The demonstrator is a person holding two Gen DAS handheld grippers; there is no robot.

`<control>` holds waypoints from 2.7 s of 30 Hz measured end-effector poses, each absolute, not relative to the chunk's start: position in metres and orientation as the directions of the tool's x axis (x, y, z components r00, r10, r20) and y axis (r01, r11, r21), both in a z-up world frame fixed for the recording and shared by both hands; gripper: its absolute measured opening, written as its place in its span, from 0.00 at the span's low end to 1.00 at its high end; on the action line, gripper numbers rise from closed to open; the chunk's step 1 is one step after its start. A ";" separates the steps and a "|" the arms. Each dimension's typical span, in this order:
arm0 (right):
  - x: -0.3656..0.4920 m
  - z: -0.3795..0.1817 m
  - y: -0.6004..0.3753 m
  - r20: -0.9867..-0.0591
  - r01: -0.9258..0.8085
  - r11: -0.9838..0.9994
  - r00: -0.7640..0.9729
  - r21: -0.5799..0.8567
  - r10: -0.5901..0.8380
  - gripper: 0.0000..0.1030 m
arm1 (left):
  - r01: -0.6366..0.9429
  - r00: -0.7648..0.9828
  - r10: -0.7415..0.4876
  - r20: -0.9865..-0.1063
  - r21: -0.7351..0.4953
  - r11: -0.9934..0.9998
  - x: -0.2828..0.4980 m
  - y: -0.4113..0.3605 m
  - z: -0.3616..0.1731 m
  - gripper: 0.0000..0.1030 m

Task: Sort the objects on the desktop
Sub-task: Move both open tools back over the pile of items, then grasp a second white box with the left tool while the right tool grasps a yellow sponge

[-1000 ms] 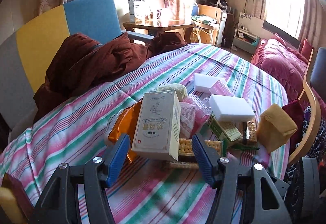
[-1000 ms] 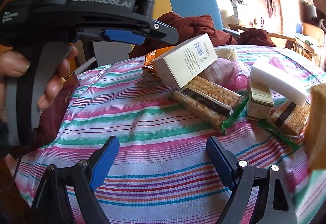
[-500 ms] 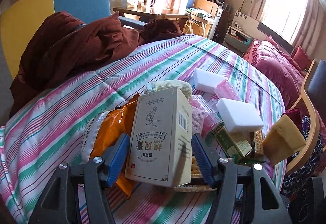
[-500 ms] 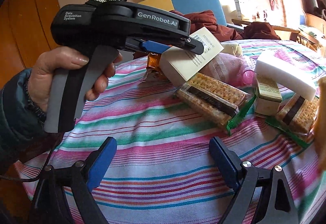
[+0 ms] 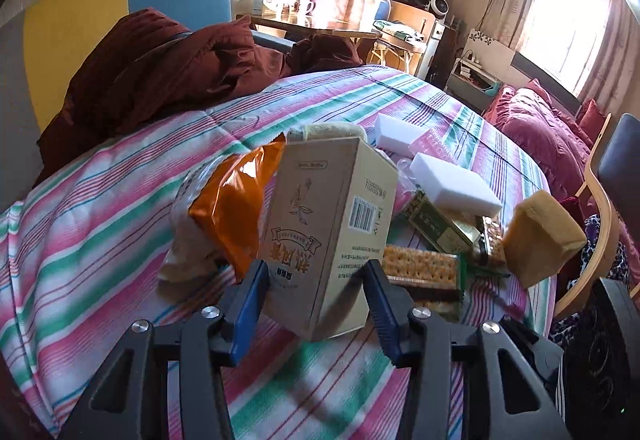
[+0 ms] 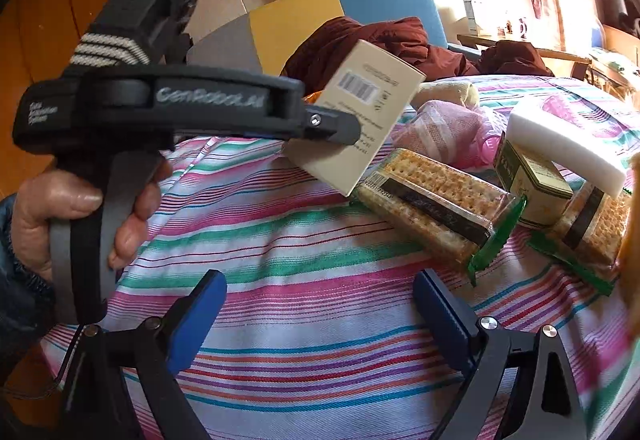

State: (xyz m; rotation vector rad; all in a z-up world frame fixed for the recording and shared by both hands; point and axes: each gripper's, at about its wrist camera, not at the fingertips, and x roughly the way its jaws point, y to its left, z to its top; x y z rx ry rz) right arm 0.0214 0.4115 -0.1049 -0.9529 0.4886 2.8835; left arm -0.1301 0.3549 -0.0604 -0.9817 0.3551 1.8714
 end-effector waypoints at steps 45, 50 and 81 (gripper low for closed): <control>0.077 -0.095 0.402 -0.642 -0.143 -0.967 -0.766 0.210 -0.026 1.00 | -0.882 -0.236 0.706 -0.667 -0.158 -0.445 -0.069 0.312 -0.007 0.62; 0.094 -0.088 0.402 -0.660 -0.159 -0.976 -0.751 0.149 0.022 1.00 | -0.889 -0.198 0.728 -0.656 -0.192 -0.415 -0.042 0.290 -0.014 0.62; 0.139 -0.025 0.510 -0.569 -0.522 -0.849 -0.725 0.086 0.388 1.00 | -0.725 -0.300 0.569 -0.766 -0.205 -0.658 -0.058 0.292 -0.071 0.71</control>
